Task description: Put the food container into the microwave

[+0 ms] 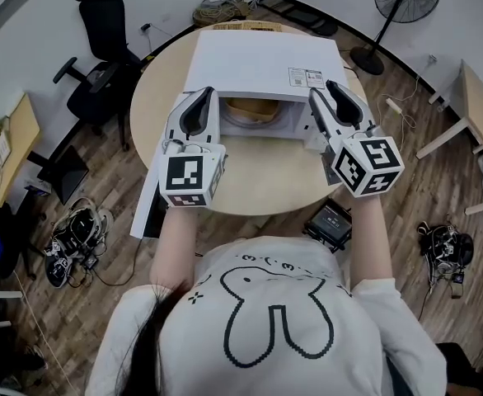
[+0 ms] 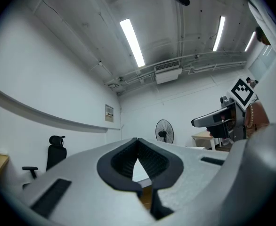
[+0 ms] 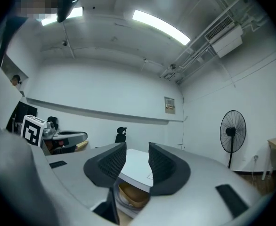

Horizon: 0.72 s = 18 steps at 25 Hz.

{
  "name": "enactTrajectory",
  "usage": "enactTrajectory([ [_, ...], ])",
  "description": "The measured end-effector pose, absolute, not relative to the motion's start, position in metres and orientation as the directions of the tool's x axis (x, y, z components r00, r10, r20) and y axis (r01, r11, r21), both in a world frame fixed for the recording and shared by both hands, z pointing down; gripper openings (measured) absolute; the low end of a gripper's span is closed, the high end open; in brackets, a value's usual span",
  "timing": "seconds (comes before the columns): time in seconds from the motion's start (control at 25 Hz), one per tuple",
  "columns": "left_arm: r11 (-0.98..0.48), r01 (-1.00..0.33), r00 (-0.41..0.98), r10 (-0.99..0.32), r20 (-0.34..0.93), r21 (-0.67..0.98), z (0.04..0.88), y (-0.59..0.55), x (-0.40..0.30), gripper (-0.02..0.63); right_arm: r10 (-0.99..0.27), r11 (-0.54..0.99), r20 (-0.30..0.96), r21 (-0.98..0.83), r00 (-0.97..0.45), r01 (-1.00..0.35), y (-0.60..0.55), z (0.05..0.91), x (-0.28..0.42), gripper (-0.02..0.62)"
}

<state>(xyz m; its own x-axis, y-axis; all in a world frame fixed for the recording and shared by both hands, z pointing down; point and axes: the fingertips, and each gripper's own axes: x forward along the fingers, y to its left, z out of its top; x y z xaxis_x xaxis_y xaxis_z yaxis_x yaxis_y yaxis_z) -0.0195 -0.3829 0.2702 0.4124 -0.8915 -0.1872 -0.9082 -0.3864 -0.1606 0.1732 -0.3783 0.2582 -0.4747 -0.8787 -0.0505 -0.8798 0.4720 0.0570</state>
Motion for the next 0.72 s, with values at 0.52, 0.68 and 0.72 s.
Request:
enactTrajectory([
  [0.52,-0.371,-0.912,0.403,-0.89,-0.213,-0.176,0.259,-0.384,-0.029,0.009,-0.894,0.44,-0.037,0.117,-0.447,-0.89,-0.355,0.26,0.176,0.038],
  [0.68,-0.37,-0.911,0.405,-0.889,-0.216,-0.185,0.256,-0.382,-0.031,0.009,-0.902,0.422,-0.041,0.135,-0.43,-0.897,-0.348,0.259,0.176,0.03],
  [0.72,-0.373,-0.909,0.409,-0.887,-0.216,-0.189,0.255,-0.382,-0.031,0.008,-0.904,0.418,-0.039,0.138,-0.426,-0.898,-0.347,0.26,0.176,0.029],
])
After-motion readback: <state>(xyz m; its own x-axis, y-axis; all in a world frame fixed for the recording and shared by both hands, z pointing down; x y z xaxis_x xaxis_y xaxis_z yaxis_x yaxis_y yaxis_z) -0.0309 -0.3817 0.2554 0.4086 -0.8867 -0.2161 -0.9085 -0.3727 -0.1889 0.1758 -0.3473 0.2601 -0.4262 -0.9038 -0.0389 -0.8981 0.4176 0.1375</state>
